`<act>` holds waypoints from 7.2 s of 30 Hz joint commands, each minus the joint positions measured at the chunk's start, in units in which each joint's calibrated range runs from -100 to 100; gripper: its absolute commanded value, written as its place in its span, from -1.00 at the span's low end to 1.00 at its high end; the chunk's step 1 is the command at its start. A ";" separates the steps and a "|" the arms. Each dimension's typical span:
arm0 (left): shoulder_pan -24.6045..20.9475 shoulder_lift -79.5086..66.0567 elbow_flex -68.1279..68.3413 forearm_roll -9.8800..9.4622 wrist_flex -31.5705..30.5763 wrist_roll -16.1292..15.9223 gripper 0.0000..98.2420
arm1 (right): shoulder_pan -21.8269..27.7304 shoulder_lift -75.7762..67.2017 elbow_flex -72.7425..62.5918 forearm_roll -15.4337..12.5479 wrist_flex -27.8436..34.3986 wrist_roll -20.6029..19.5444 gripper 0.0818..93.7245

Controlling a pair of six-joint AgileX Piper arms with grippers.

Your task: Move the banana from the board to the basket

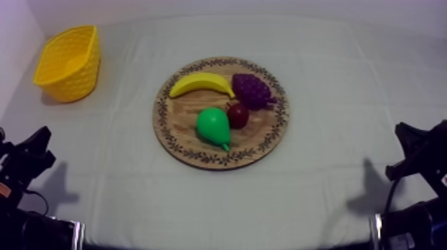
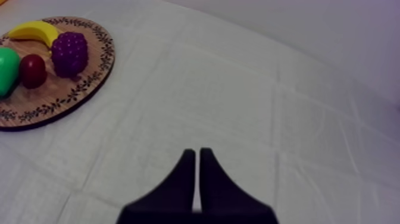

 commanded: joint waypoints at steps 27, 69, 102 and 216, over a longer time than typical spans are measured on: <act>7.22 22.27 -36.89 -1.72 8.22 -5.38 -1.00 | -0.02 -0.03 -0.05 0.01 0.00 0.00 -0.99; 24.37 105.58 -99.75 -1.10 29.98 -25.84 -1.00 | -0.02 -0.03 -0.05 0.01 0.00 0.00 -0.99; 21.61 112.48 -98.19 -2.54 28.55 -29.92 0.85 | -0.02 -0.03 -0.05 0.01 0.00 0.00 -0.99; -9.40 120.59 -110.82 2.95 32.20 -29.28 -0.39 | -0.10 -0.03 -0.05 0.01 0.00 0.00 -0.99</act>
